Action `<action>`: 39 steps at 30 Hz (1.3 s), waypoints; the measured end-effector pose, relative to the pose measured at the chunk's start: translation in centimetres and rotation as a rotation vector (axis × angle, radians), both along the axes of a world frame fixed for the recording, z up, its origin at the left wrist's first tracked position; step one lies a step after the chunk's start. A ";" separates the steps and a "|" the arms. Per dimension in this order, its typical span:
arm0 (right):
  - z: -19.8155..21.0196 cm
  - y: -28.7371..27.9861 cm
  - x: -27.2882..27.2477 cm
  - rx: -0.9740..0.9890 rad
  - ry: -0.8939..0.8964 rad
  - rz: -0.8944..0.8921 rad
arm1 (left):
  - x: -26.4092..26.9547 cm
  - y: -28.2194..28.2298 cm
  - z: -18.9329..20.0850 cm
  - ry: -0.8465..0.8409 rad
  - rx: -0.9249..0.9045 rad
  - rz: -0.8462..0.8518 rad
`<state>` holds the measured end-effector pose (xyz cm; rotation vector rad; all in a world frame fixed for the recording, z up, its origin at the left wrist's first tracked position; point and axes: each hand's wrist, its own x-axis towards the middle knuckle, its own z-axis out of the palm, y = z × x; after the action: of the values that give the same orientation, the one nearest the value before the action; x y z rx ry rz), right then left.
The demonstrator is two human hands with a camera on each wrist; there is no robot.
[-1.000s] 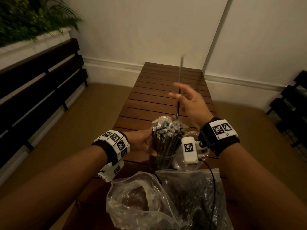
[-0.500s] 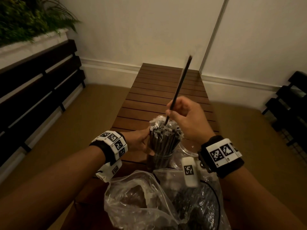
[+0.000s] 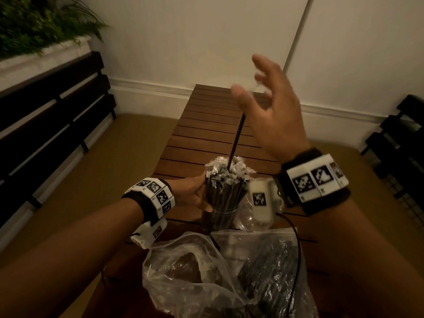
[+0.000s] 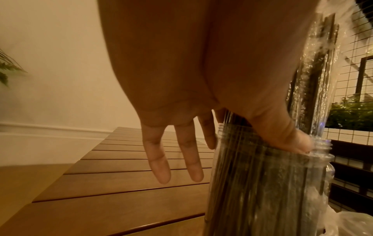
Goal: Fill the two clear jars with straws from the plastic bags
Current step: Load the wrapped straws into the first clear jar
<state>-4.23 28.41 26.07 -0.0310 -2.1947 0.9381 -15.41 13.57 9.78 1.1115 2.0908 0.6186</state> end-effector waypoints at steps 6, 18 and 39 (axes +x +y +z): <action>0.7 -1.3 -2.1 0.452 -0.367 0.024 | 0.3 -0.1 0.0 -0.074 0.020 0.061; -9.7 -2.2 -0.3 0.526 -0.776 0.056 | 0.1 0.0 -0.1 -0.008 -0.020 0.015; -10.5 -2.2 -2.2 0.346 -0.696 -0.021 | 0.3 -0.1 0.3 -0.026 -0.083 0.068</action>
<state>-6.40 26.23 15.58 -0.2485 -2.9647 0.5649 -15.15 13.44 10.10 0.9854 2.1197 0.5700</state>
